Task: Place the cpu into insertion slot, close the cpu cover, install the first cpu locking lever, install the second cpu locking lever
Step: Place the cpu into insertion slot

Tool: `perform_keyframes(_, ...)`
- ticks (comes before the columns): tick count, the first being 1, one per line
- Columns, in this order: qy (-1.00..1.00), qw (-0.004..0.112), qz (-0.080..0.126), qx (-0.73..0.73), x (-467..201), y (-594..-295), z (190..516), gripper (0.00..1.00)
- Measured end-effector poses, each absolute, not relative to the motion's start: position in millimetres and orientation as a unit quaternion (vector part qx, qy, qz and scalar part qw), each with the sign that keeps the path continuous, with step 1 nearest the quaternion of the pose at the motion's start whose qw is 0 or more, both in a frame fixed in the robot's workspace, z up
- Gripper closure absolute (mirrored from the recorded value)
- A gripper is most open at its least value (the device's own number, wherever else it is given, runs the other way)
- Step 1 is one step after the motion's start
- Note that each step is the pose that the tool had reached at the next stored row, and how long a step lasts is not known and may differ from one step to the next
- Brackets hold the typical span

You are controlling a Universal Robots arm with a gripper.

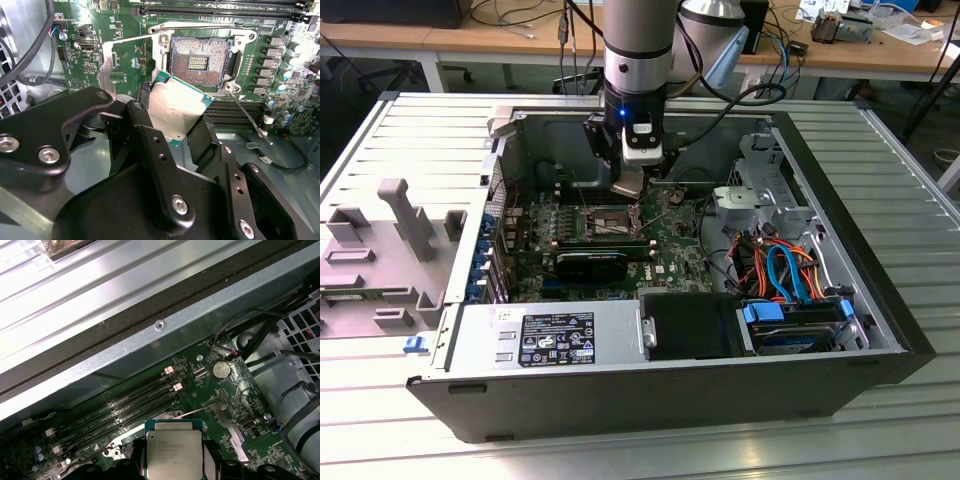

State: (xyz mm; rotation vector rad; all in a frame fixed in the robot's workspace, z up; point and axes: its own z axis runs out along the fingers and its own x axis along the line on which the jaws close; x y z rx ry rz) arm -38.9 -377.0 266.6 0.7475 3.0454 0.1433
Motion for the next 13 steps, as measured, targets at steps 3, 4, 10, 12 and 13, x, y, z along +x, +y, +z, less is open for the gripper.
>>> perform_keyframes(3, 0.970, 0.001, 0.046, 0.240, -38.8, -377.0, 266.5, 0.46)
perform_keyframes(4, 0.970, 0.001, 0.046, 0.241, -38.8, -377.0, 266.5, 0.46)
perform_keyframes(10, 0.969, 0.002, 0.046, 0.244, -38.9, -377.0, 266.5, 0.46)
perform_keyframes(12, 0.968, 0.002, 0.046, 0.246, -38.9, -377.0, 266.4, 0.46)
perform_keyframes(13, 0.968, 0.002, 0.046, 0.247, -38.9, -377.0, 266.4, 0.46)
